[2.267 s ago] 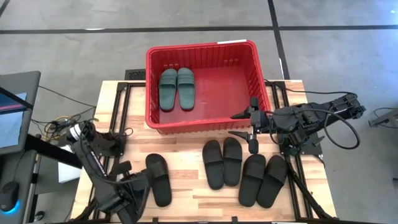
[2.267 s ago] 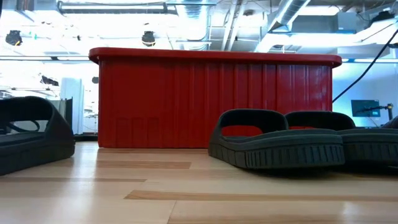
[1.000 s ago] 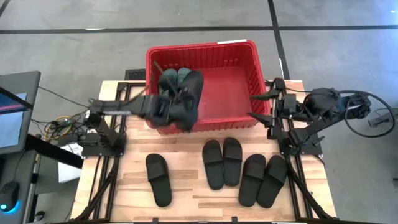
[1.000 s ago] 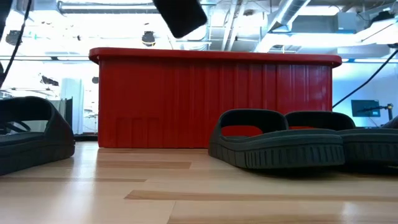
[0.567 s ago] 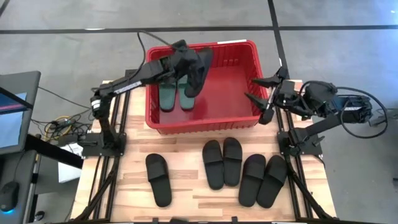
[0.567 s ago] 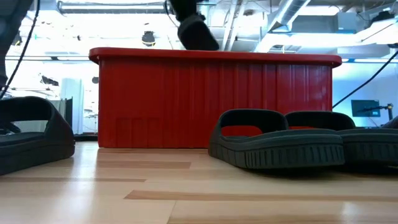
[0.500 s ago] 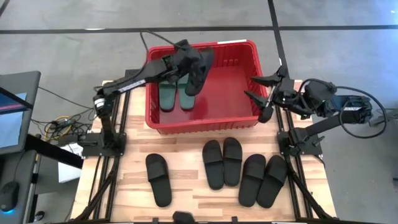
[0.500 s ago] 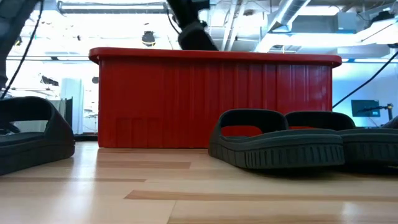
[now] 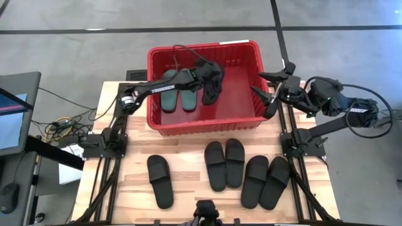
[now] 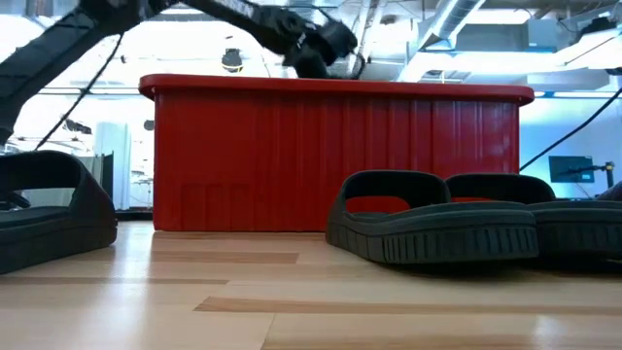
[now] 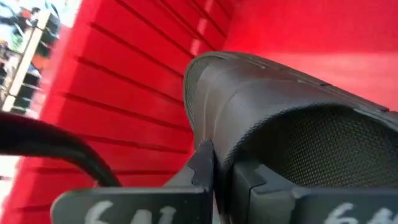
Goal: Pick and place slides into bin
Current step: Put the black slipper into the red container
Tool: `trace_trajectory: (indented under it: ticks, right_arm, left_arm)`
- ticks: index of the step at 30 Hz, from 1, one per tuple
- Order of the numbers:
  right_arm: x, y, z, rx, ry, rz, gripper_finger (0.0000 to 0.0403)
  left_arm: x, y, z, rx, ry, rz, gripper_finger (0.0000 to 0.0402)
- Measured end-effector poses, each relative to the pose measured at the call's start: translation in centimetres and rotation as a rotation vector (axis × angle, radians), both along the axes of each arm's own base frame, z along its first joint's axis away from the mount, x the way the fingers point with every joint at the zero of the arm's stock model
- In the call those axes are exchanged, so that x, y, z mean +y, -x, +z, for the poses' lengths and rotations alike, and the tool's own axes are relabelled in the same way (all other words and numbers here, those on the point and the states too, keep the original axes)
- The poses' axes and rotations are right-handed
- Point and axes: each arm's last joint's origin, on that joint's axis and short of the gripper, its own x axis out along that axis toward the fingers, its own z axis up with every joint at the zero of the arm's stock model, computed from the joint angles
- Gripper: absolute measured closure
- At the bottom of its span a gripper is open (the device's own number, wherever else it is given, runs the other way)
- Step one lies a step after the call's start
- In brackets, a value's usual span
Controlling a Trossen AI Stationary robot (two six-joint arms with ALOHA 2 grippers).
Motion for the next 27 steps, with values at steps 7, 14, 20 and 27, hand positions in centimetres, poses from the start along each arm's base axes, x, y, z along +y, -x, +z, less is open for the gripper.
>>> trace_trajectory:
  ticks: [7,14,20,27]
  right_arm:
    - [-0.1,0.8,-0.1,0.016,-0.004,0.0,0.0163]
    - [-0.1,1.2,-0.1,0.023,-0.007,0.0,0.0163]
    - [-0.1,1.3,-0.3,0.034,-0.026,0.001,0.0163]
    - [-0.1,1.3,-0.4,0.03,-0.049,0.002,0.0163]
  left_arm:
    - [0.9,-1.7,-2.7,0.023,0.012,0.081,0.0401]
    - [2.0,-3.3,-3.6,0.104,-0.044,0.119,0.0401]
    - [2.7,-3.8,-5.5,0.204,-0.07,0.147,0.0401]
    - [3.2,-3.4,-6.6,0.23,-0.055,0.181,0.0401]
